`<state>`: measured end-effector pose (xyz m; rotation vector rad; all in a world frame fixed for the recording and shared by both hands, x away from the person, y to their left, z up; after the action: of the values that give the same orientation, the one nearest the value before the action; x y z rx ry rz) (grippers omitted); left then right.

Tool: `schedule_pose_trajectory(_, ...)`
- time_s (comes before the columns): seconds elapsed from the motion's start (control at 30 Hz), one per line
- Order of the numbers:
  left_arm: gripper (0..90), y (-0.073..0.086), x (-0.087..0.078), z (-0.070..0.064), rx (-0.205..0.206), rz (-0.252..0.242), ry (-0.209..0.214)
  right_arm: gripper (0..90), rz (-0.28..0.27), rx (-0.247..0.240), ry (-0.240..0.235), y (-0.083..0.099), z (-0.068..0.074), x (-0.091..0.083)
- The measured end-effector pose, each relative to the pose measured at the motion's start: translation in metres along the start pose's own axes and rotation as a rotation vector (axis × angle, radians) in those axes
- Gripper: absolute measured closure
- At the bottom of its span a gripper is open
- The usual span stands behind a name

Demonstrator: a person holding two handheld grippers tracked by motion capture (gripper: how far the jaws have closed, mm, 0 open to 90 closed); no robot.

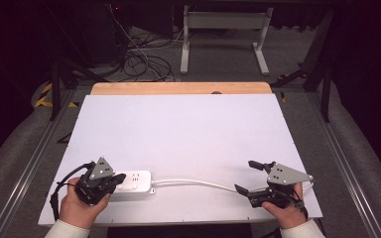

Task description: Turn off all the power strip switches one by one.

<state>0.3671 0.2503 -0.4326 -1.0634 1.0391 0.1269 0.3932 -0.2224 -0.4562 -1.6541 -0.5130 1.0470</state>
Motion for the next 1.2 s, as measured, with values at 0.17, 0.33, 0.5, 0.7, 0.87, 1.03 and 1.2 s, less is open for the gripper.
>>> schedule_pose_trajectory(0.17,90.0,0.001,0.001,0.001,0.003,0.021,0.01,12.7,0.002,-0.005,0.003,0.0,0.0,0.0)
schedule_pose_trajectory(0.33,90.0,0.002,0.004,0.001,0.007,0.06,0.009,12.7,0.005,-0.009,0.001,0.0,0.001,0.0)
schedule_pose_trajectory(0.5,90.0,0.003,0.007,0.0,0.026,0.101,0.017,12.6,0.005,-0.01,0.001,0.0,0.001,0.0)
schedule_pose_trajectory(0.7,90.0,0.006,0.011,0.003,0.017,0.133,0.021,12.6,0.007,-0.011,0.002,0.0,0.001,0.0)
schedule_pose_trajectory(0.87,90.0,0.006,0.015,0.002,0.024,0.153,0.021,12.7,0.008,-0.012,0.001,0.0,0.001,0.0)
schedule_pose_trajectory(1.03,90.0,0.008,0.016,0.003,0.015,0.154,0.014,12.7,0.008,-0.012,0.002,0.0,0.0,0.0)
schedule_pose_trajectory(1.2,90.0,0.009,0.018,0.0,0.04,0.167,-0.004,12.6,0.008,-0.011,0.002,0.0,0.001,0.0)
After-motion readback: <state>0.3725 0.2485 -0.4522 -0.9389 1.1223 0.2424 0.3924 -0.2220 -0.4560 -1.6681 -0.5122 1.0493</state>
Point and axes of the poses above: each handheld gripper's, and its own axes: x roughly forward along the jaws, y roughly out of its underside, z roughly to its left, the point moved 1 cm from there along x, roughly forward along the jaws, and after that the axes turned 1 degree about -y, right-handed, at the moved point
